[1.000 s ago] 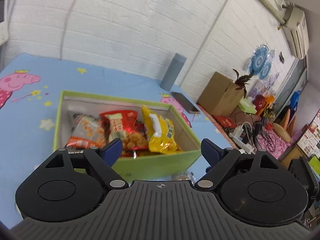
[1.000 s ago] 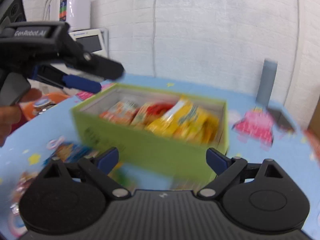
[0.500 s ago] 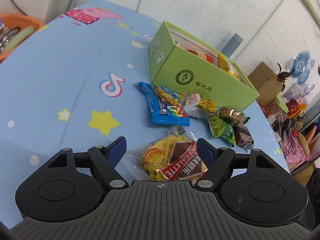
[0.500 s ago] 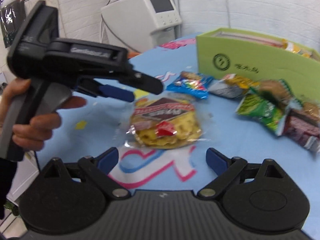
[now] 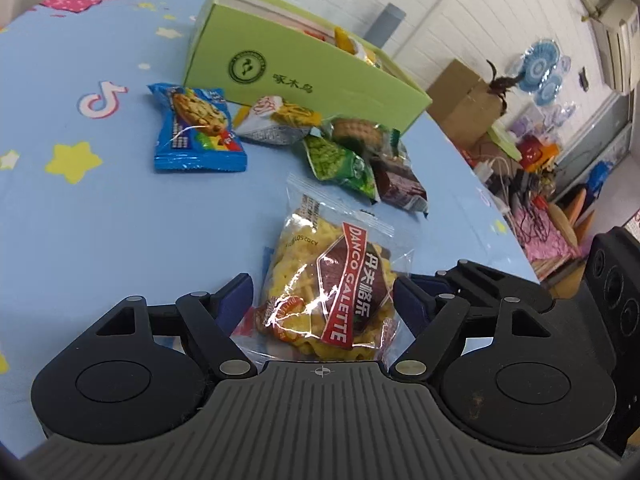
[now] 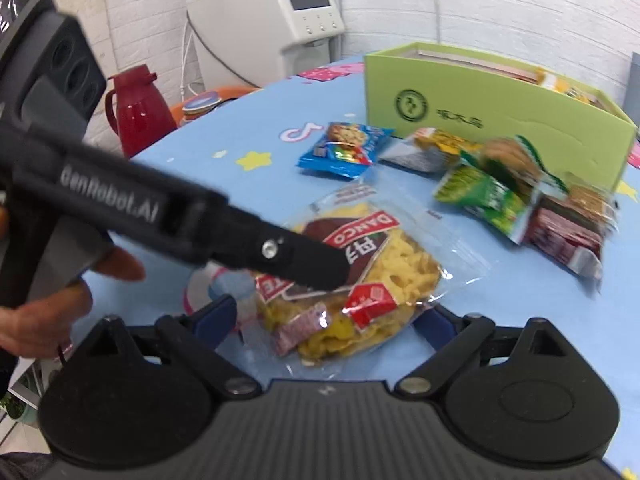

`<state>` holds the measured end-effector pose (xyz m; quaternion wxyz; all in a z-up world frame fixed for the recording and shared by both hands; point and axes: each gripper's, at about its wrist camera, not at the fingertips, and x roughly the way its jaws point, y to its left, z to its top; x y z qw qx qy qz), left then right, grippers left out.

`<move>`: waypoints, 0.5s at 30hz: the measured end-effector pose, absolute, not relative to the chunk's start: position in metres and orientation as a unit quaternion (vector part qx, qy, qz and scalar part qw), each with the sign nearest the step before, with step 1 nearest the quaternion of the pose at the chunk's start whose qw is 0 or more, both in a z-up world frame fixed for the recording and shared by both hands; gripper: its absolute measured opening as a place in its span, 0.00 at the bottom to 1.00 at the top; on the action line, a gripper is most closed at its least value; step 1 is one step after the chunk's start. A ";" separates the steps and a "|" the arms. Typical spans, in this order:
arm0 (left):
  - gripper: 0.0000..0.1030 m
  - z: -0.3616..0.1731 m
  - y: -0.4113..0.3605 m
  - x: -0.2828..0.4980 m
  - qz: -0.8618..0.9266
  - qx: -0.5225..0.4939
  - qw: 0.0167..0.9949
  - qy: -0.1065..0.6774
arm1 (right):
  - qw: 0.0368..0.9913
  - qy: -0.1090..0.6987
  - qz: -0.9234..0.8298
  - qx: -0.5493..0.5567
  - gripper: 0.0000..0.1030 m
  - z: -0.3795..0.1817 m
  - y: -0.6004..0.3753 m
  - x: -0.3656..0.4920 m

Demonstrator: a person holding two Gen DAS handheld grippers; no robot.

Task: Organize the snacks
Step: 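Reach the left gripper to the clear Danco Galette bag and grasp it, then carry the Danco Galette bag into the green box and release it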

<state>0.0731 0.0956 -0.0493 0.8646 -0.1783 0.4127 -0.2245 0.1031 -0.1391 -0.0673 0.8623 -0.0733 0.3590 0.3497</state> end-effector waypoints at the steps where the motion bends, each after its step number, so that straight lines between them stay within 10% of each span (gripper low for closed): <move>1: 0.63 -0.047 0.095 0.072 -0.222 -0.179 0.866 0.411 | 0.865 0.359 0.342 -0.071 0.91 -0.066 -0.146 0.102; 10: 0.70 -0.050 0.091 0.090 -0.245 -0.172 0.854 0.425 | 0.880 0.343 0.329 -0.009 0.91 -0.072 -0.162 0.083; 15: 0.27 -0.042 0.085 0.082 -0.203 -0.145 0.874 0.417 | 0.891 0.316 0.320 -0.068 0.83 -0.074 -0.138 0.081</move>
